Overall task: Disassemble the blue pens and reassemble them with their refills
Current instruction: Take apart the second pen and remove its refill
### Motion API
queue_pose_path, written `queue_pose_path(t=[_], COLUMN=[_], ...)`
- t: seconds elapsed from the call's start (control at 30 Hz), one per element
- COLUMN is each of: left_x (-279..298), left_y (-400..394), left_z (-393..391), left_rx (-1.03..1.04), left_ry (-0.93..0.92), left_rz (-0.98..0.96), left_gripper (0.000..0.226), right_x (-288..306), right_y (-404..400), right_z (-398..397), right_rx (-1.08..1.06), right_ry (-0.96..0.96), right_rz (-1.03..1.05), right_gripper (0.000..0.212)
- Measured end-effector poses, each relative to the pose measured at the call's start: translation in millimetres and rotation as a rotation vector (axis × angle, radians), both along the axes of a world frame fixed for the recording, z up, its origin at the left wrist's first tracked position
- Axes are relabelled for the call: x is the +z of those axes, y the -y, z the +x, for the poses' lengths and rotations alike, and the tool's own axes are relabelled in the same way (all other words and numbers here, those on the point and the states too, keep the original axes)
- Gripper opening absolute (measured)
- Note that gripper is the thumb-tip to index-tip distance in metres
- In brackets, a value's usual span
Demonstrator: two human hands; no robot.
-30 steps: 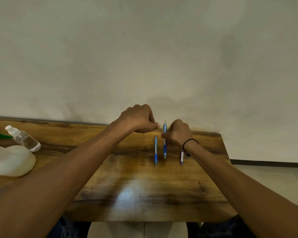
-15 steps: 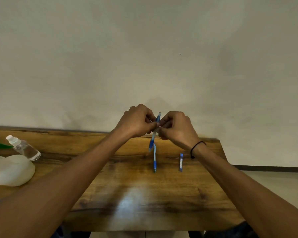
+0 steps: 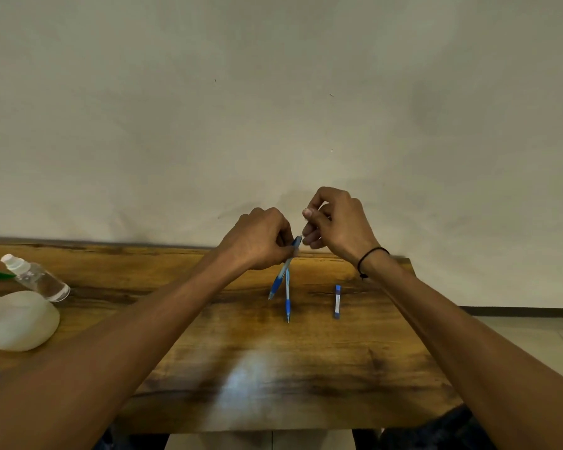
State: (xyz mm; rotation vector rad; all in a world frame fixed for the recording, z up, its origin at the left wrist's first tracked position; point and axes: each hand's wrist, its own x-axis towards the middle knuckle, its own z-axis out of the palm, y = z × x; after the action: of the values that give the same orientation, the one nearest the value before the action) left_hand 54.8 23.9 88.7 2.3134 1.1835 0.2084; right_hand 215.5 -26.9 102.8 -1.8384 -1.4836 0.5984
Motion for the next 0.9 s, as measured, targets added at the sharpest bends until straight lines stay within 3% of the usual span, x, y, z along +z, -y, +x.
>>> queue_pose_path(t=[0.13, 0.3, 0.53, 0.9], left_x=[-8, -40, -99, -136], left_y=[-3, -10, -11, -11], left_z=[1, -2, -10, -23], left_rx=[0.108, 0.318, 0.396, 0.509], left_ry=[0.06, 0.132, -0.004, 0.063], left_rz=[-0.102, -0.319, -0.331, -0.462], left_gripper=[0.024, 0.019, 0.008, 0.012], right_x=[-11, -46, -99, -143], right_y=[-4, -4, 1, 7], right_z=[7, 13, 12, 5], right_rx=[-0.042, 0.062, 0.144, 0.258], right_ry=[0.18, 0.375, 0.56, 0.712], right_rz=[0.011, -0.198, -0.424, -0.511], right_gripper=[0.007, 0.003, 0.008, 0.015])
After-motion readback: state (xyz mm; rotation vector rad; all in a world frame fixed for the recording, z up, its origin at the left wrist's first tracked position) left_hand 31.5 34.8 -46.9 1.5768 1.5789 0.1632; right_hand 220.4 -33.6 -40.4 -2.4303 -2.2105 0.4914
